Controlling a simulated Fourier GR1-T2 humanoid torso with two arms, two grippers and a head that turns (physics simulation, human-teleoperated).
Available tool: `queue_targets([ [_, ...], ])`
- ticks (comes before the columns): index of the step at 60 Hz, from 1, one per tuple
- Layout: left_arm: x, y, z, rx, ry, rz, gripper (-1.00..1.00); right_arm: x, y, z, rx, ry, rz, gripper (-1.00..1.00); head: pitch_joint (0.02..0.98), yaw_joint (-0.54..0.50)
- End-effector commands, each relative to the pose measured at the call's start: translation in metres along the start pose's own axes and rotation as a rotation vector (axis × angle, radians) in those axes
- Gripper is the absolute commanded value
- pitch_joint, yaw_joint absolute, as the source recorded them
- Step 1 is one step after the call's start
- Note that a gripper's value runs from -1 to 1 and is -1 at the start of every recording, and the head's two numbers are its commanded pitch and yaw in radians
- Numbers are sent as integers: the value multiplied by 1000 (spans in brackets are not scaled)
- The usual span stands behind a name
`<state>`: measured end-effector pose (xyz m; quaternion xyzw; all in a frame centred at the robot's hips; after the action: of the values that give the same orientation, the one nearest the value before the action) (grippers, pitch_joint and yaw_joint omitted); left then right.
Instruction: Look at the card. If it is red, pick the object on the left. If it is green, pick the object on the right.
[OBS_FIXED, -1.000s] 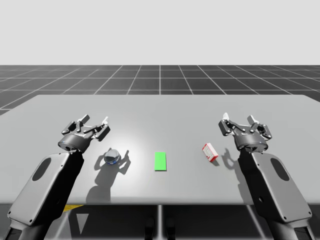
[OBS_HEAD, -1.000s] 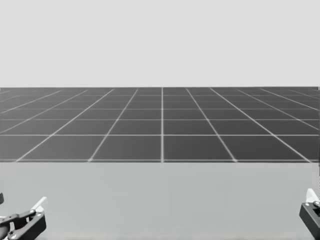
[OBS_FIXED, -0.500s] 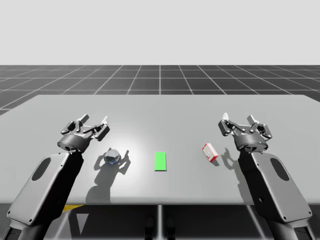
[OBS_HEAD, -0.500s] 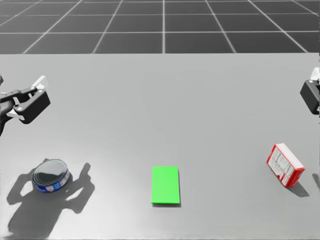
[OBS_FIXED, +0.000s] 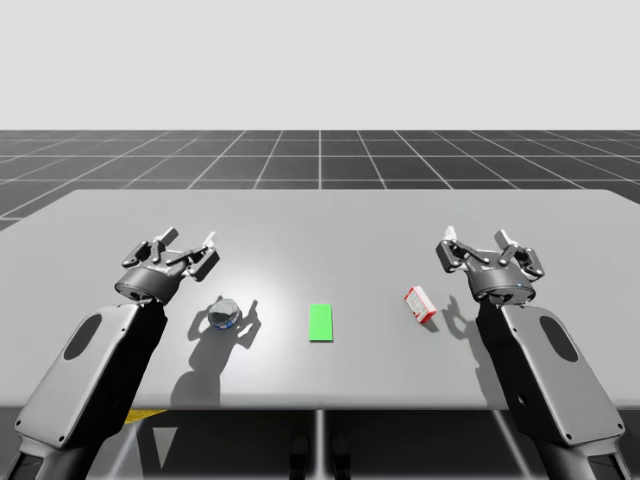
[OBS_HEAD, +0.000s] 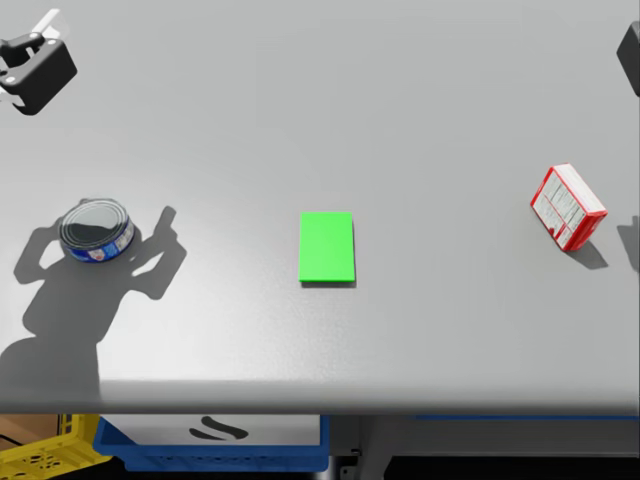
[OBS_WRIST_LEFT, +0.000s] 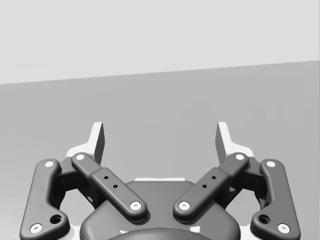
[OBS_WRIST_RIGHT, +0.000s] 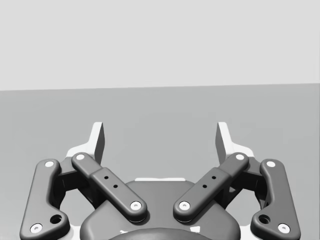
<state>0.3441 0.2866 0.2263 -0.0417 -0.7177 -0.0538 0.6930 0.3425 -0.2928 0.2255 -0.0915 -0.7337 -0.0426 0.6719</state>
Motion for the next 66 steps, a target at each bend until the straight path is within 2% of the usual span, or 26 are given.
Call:
queue_targets([
  [1, 0, 0, 0, 0, -1, 1, -1000, 0, 0, 0, 2, -2, 4, -1000, 921, 5],
  [16, 0, 0, 0, -4, -1, 0, -1000, 0, 0, 0, 2, -1, 1, -1000, 907, -53],
  [32, -1, -1, -1, -8, 3, -3, -1000, 1, -1, 0, 3, -1, -3, -1000, 885, -231],
  [49, -3, -2, -2, -12, 8, -6, -1000, 1, 0, 1, 8, 0, -5, -1000, 880, -373],
  [66, -5, -3, -2, -13, 11, -8, -1000, 3, 2, 4, 33, 8, -6, -1000, 862, -406],
])
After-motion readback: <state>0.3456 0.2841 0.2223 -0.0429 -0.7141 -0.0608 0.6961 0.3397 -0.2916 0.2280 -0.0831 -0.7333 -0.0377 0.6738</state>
